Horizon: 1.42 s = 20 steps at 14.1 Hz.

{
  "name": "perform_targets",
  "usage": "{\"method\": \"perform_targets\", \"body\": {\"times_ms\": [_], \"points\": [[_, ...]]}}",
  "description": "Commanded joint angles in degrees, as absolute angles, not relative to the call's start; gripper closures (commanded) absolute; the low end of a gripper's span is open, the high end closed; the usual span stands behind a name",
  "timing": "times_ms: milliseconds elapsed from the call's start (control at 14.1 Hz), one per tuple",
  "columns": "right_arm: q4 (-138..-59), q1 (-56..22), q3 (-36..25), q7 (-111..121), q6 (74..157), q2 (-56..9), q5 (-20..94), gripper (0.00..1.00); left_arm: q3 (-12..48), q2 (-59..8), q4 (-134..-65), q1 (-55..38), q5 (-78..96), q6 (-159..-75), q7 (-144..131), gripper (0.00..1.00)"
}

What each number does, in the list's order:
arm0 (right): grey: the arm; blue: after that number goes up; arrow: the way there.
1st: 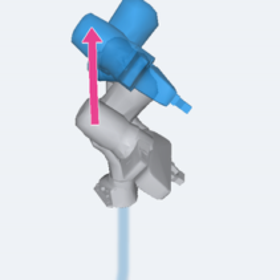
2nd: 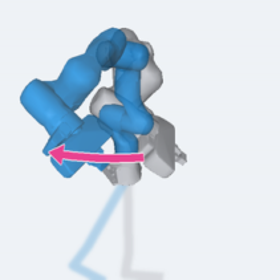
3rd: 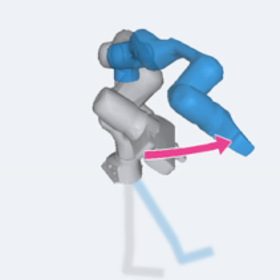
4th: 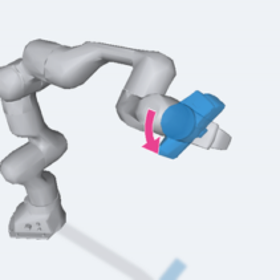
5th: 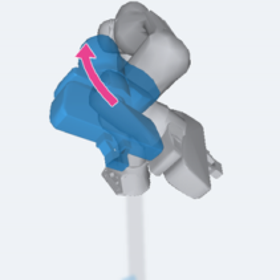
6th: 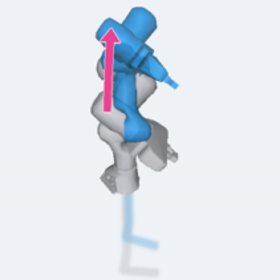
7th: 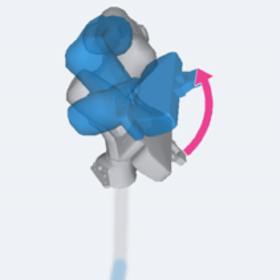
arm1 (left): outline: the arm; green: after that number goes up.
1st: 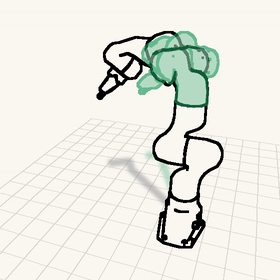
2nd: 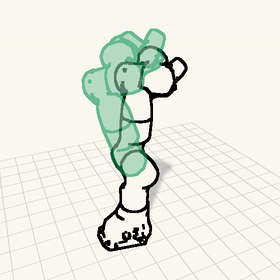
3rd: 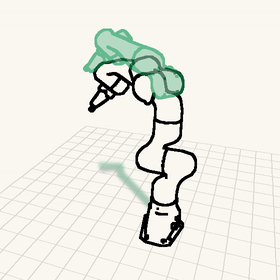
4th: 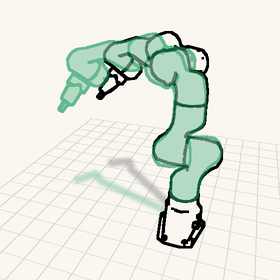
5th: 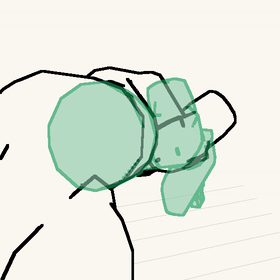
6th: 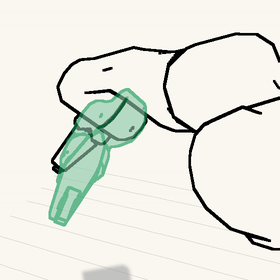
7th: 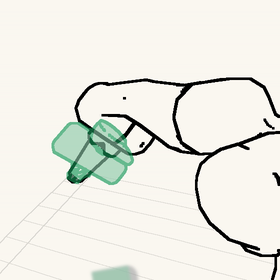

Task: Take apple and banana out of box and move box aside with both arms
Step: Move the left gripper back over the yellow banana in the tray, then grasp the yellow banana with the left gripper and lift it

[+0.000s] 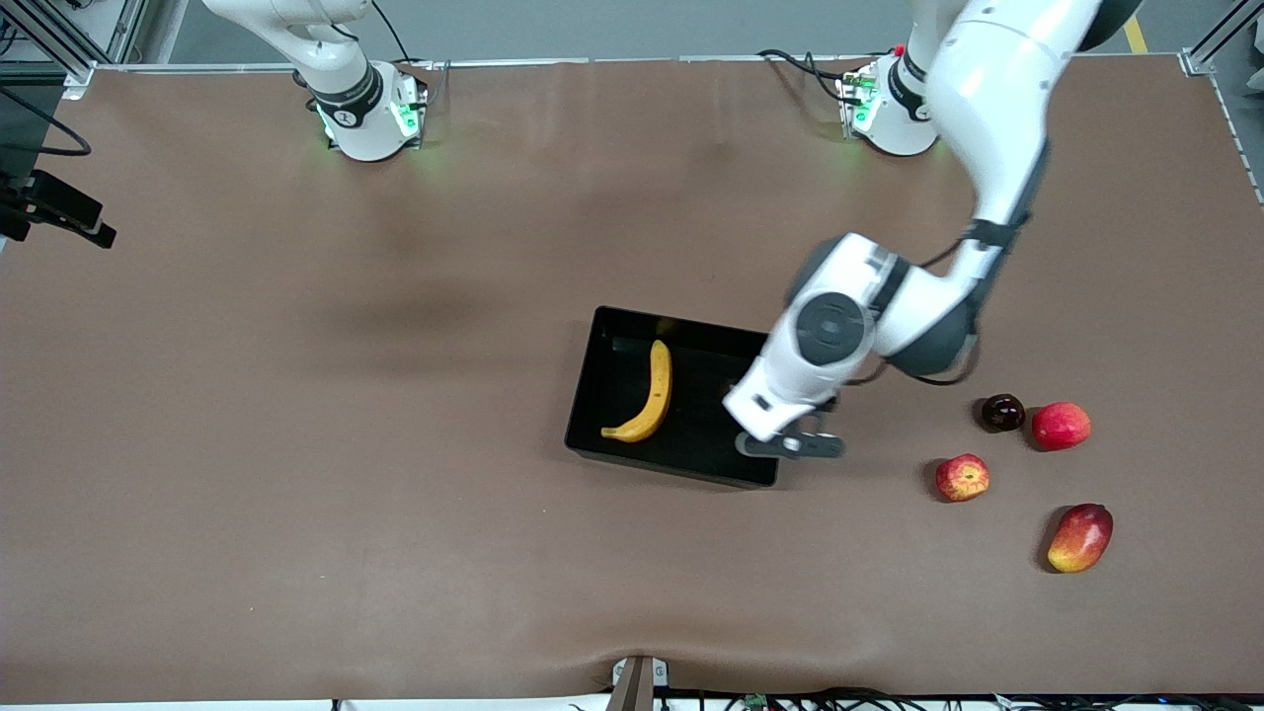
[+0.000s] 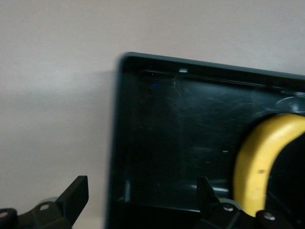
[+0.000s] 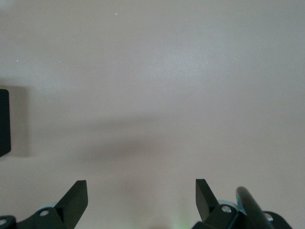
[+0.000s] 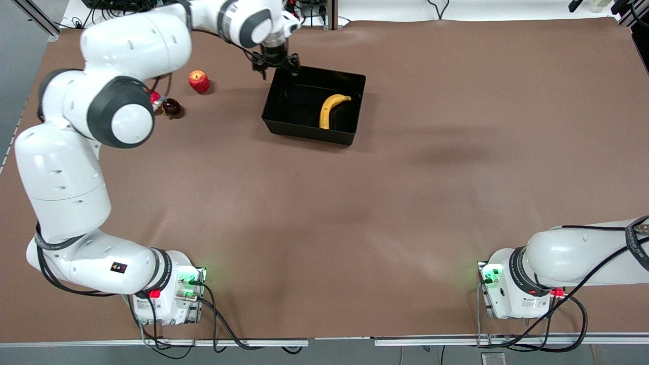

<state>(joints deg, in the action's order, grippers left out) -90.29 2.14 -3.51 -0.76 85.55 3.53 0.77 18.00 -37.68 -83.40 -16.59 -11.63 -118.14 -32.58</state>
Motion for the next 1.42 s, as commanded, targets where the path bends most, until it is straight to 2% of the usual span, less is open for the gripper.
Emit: {"method": "perform_targets", "body": {"times_ms": [0,285,711,925,1209,1281,1352], "points": [[-88.86,3.34,-2.72,-1.41,84.81,2.72,0.97,0.0,17.4,-40.77,-81.56,-19.93,-12.74,-122.94,-34.44,0.0],[-88.86,3.87,-2.72,-1.32,84.81,2.46,1.05,0.0,17.32,-45.26,-81.56,-23.38,-12.83,-133.05,-37.18,0.0],[-88.86,3.87,-2.72,-1.05,84.99,2.2,1.05,0.0,16.97,-49.04,-81.47,-25.31,-13.1,-137.9,-37.35,0.0],[-88.86,3.87,-2.72,-0.88,85.08,1.32,0.97,0.0,13.55,-50.18,-81.47,-28.64,-12.83,-139.91,-37.44,0.0],[-88.86,3.87,-2.72,-0.88,85.34,-0.7,0.97,0.0,13.27,-51.59,-81.47,-29.09,-12.92,-141.15,-38.23,0.0],[-88.77,3.87,-2.72,-0.79,85.17,-1.92,0.97,0.0,13.27,-51.5,-81.56,-29.09,-13.01,-141.24,-38.06,0.08],[-88.77,3.87,-2.72,-0.79,85.25,-2.02,0.97,0.0,13.27,-51.59,-81.56,-29.09,-13.09,-141.24,-37.88,0.2]]}}
